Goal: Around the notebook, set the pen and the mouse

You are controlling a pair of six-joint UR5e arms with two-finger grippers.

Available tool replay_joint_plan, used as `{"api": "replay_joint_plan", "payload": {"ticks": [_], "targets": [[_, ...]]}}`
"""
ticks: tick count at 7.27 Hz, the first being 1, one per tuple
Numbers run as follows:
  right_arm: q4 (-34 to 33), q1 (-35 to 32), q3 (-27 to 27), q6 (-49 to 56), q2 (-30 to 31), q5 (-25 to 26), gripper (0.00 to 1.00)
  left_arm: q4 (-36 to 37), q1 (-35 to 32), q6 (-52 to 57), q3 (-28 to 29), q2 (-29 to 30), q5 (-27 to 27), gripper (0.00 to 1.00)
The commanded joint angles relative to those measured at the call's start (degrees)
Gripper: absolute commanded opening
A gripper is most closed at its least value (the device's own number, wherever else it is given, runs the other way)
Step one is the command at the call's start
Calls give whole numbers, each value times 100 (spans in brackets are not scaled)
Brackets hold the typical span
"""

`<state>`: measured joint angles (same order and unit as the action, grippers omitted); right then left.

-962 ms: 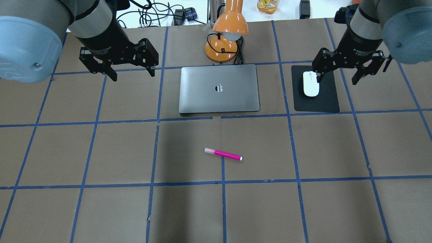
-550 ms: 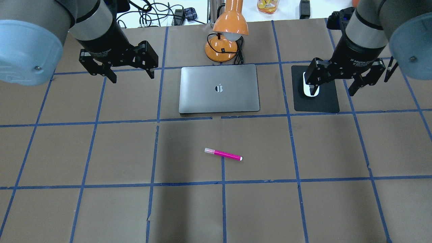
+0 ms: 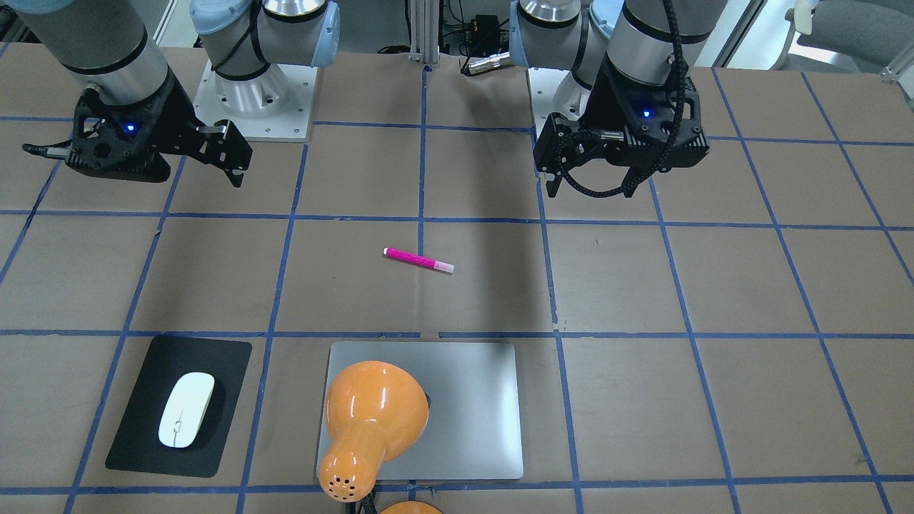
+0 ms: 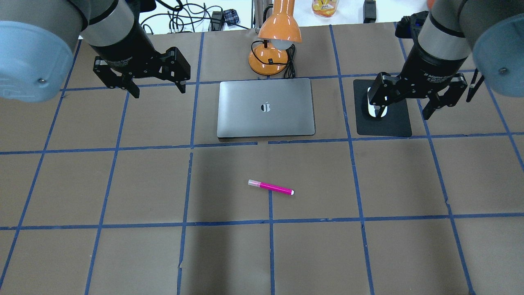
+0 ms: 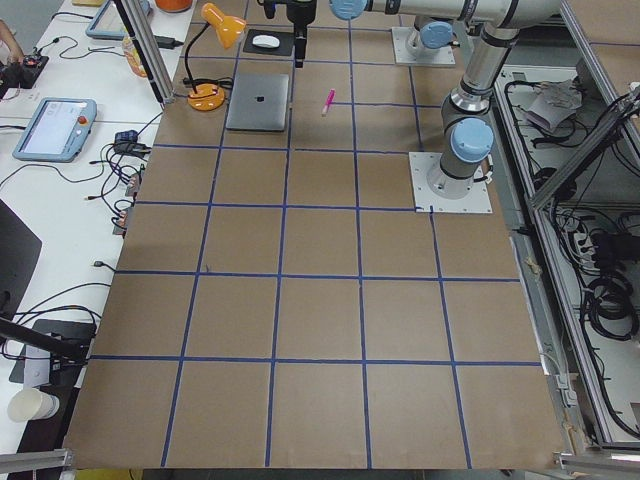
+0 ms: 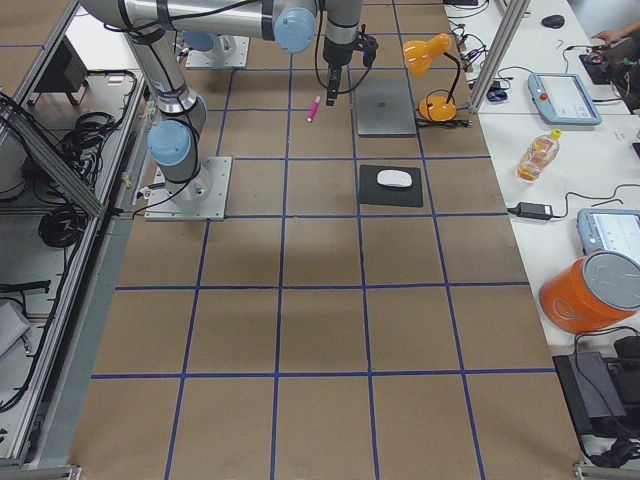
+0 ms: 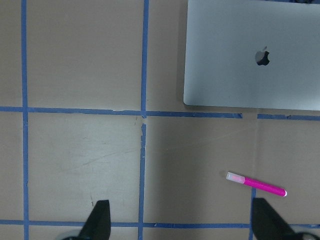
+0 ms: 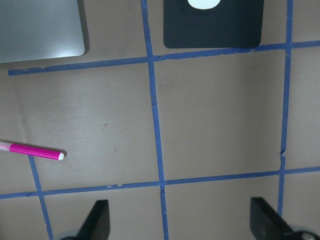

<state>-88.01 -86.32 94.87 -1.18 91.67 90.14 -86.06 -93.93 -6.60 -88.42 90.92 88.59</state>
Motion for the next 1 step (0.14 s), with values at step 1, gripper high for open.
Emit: {"api": "replay_joint_plan", "payload": {"ticks": [1], "targets": [[-41, -8, -48, 12, 9, 22, 100, -7, 6, 1, 18, 4, 0, 100]]}}
